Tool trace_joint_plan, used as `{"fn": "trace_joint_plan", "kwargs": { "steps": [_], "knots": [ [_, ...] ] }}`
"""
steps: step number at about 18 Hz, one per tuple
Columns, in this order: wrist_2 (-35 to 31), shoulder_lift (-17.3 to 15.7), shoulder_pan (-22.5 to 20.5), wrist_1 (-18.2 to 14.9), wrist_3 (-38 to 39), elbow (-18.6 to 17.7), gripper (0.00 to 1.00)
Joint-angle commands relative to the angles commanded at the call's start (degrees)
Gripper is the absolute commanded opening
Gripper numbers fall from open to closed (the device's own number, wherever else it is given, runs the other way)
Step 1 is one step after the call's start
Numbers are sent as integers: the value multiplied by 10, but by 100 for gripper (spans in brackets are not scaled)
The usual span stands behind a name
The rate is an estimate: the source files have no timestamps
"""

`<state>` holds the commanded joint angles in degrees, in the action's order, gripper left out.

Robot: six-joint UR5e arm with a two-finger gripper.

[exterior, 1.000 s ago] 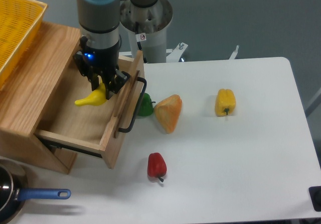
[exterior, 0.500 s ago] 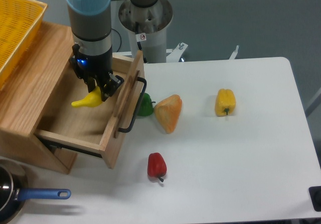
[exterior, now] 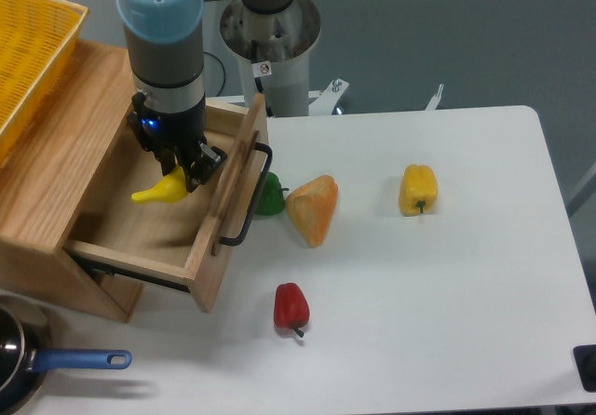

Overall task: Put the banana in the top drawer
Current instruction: 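Lower the banana down into the drawer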

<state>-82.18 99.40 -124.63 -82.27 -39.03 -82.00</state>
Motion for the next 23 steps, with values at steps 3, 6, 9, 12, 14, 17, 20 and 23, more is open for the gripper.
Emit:
{"fn": "trace_joint_plan", "kwargs": {
  "steps": [3,6,9,12,14,17,20,23],
  "knots": [
    [-1,3,3,2,1,-1,40],
    [-2,6,6,1,7,-2,40],
    [-18,6,8,0,9,-5,40],
    [-21,6,14,0,11,-11,40],
    [-21,5,14,0,11,-14,41],
    [-20,4,15,0,11,-14,41],
    [-19,5,15,0,11,-14,41],
    [-19,6,15,0,11,-14,41]
  ]
}}
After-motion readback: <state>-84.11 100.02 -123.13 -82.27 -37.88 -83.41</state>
